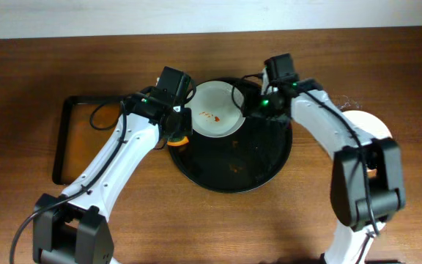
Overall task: Clean dirty plates on tray and stack at the side
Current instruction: 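Grasp the last plate rim with the right gripper and scrub with sponge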
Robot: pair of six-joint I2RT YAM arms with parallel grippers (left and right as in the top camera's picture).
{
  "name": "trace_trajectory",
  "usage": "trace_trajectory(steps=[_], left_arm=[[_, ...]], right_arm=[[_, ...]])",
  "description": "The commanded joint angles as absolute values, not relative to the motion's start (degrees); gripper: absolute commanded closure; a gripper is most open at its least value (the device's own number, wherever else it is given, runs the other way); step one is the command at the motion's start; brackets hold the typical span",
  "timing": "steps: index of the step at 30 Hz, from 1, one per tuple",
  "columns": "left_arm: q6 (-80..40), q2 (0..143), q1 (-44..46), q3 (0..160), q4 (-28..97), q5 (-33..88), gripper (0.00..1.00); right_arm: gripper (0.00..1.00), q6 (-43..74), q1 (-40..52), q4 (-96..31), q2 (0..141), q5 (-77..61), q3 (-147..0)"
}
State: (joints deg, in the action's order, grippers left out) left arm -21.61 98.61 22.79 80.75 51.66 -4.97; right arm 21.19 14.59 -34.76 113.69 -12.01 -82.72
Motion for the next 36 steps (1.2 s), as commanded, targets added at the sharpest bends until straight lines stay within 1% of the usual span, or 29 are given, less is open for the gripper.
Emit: trace_trajectory(steps=[1,2,4,6,7,10,11,18,20,24,32,34,36], left_arm=[[-20.9,97.4,22.6,80.4,51.7,-5.8,0.99],[-20.9,97.4,22.6,80.4,51.7,-5.8,1.00],[-20.9,97.4,22.6,80.4,51.7,-5.8,1.00],[-20.9,97.4,22.6,80.4,51.8,-5.6,0.99],[-20.9,97.4,22.6,80.4,51.7,-5.6,1.00],[-20.9,97.4,22.6,80.4,51.7,-5.6,1.00],[-20.9,97.4,22.6,80.4,51.7,-5.6,0.99],[-21.0,97.4,22.6,80.4,51.3,-5.3,0.99],[-21.0,97.4,22.6,80.4,50.6,-3.1,1.00],[-20.9,98.4,22.6,79.9,45.8,6.2,1.00],[-21.0,106.9,22.6,79.8,36.6,26.4,1.00],[-21.2,108.8,22.6,79.8,34.8,29.2,1.00],[-22.4,110.3,22.6,79.8,34.0,29.2,1.00]], right_arm=[[0.36,26.6,16.5,-33.1,116.6,-9.9,-83.5],[0.42,28.1,16.9,-32.4,117.8,-9.8,-83.5],[0.48,30.5,17.5,-31.9,119.6,-9.8,-83.5],[0.53,32.1,17.9,-31.9,121.0,-9.9,-83.5],[0.60,32.1,18.1,-31.9,121.4,-10.1,-83.5],[0.90,32.0,18.7,-32.8,121.9,-10.1,-83.5],[0.96,32.0,18.8,-33.7,121.9,-10.4,-83.5],[0.96,32.0,18.0,-45.9,121.8,-10.5,-83.5],[0.96,32.0,18.0,-48.7,121.8,-10.5,-83.5],[0.96,31.8,18.0,-51.7,121.8,-10.5,-83.5],[0.96,31.8,18.0,-53.1,121.8,-10.5,-83.5],[0.96,31.8,18.0,-53.2,121.8,-10.4,-83.5],[0.96,31.8,18.0,-53.2,121.8,-10.5,-83.5]])
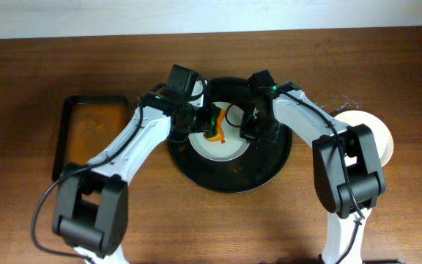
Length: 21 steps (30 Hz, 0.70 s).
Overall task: Clean dirty plates on tray and stack at the side
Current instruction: 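Grasp the last plate rim with the right gripper and scrub with sponge, then scrub the held plate with the sponge in the left gripper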
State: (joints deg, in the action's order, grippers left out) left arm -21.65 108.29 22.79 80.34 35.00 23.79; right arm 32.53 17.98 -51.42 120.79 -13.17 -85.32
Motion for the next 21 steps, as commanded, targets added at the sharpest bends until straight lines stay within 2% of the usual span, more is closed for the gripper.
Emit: trace_trajectory(steps=[1,9,21], left_arm=[[-22.7,111.0,22.6,79.8,33.6,29.3,1.00],[-24.7,116.7,22.4,79.8,30.3,34.7,1.00],[-29.1,117.3,22.5,79.8,27.0,35.2,1.00]], right_arm=[[0.96,31.8,18.0,-53.2,121.8,-10.5,-83.5],[0.96,31.8,18.0,-53.3,121.8,-10.5,-83.5],[0.96,31.8,18.0,-53.4,121.8,-10.5,-83.5]])
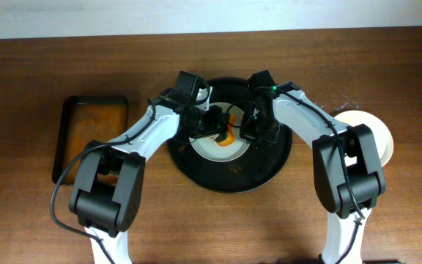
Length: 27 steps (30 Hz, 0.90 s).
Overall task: Clean dirty plates on tray and stack at the side
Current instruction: 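Scrub the held plate with the sponge in the left gripper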
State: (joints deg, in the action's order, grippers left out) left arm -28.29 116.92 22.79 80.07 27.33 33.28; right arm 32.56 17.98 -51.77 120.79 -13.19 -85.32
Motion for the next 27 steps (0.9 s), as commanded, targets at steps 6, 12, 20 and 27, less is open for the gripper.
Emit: trace_trajectory(steps=[6,12,20,27], left_arm=[[-29.3,117.5,22.5,79.8,27.0,35.2,1.00],[-30.7,120.3,22.5,79.7,26.7,36.8,1.00],[-30.6,122.8,24.0,79.7,24.9,37.0,1.00],[-30.6,122.8,24.0,79.7,29.3,20.7,1.00]], right_arm=[[0.96,31.8,18.0,-53.6,121.8,-10.5,-83.5],[0.96,31.8,18.0,-53.7,121.8,-10.5,-83.5],[0.96,31.8,18.0,-53.6,121.8,-10.5,-83.5],[0.96,31.8,18.0,-53.7,121.8,-10.5,-83.5]])
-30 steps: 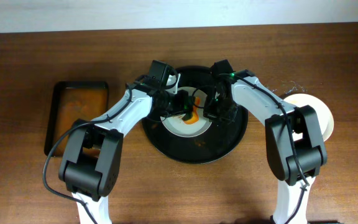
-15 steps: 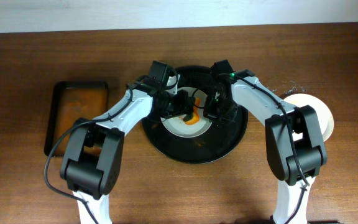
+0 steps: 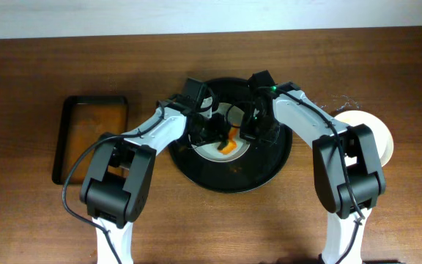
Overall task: Clean dirty plates on tray and stack at the side
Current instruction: 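Scrub the held plate with the sponge in the left gripper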
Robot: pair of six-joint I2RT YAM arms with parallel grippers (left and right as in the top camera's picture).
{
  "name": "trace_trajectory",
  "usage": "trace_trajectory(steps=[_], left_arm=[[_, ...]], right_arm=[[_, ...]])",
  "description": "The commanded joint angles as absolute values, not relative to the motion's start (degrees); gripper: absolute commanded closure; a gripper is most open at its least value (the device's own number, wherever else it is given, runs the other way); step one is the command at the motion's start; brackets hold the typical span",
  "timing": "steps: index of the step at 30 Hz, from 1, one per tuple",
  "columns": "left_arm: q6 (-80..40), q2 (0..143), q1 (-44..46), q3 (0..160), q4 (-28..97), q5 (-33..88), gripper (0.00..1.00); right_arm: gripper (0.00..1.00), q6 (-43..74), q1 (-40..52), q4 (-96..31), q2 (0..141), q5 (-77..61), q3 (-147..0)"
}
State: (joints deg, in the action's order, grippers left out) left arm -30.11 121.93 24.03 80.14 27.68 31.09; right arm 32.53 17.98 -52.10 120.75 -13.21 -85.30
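Note:
A white plate [image 3: 212, 152] lies on the round black tray [image 3: 229, 180] in the middle of the table. My left gripper [image 3: 224, 136] reaches over the plate from the left and is shut on an orange sponge [image 3: 229, 145], which presses on the plate's right half. At the plate's right rim, my right gripper [image 3: 250, 132] is shut on the plate. The arms hide much of the plate's surface. A stack of white plates [image 3: 378, 139] stands at the right side of the table.
A black rectangular tray [image 3: 63, 139] with a brownish bottom lies at the left. Small orange crumbs [image 3: 234, 169] lie on the round tray in front of the plate. Both arms cross over the round tray's back half.
The left gripper and its sponge have shifted slightly right and toward the front on the plate. The right gripper and the plate have stayed in place.
At first the plate, with a red smear, sat at the tray's back with the right gripper at its rim and the sponge at the tray's left edge. Then the plate sat lower on the tray, sponge on it. The sponge has since moved rightward across it.

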Motion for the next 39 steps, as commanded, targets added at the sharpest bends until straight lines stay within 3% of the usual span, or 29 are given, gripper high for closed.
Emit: trace_trajectory(steps=[1,15,26,36,39], left_arm=[[-30.6,122.8,24.0,79.7,29.5,19.0,1.00],[-27.2,121.8,19.9,80.1,34.4,0.6,1.00],[-24.5,112.6,20.0,80.5,34.6,-13.6,1.00],[-24.6,104.6,20.0,80.6,36.9,-14.3,1.00],[-24.6,104.5,20.0,80.6,37.6,-7.0,1.00]], right_arm=[[0.96,31.8,18.0,-53.7,121.8,-10.5,-83.5],[0.96,31.8,18.0,-54.3,121.8,-10.5,-83.5],[0.96,31.8,18.0,-54.5,121.8,-10.5,-83.5],[0.96,31.8,18.0,-55.2,121.8,-10.4,-83.5],[0.96,31.8,18.0,-55.3,121.8,-10.4,-83.5]])
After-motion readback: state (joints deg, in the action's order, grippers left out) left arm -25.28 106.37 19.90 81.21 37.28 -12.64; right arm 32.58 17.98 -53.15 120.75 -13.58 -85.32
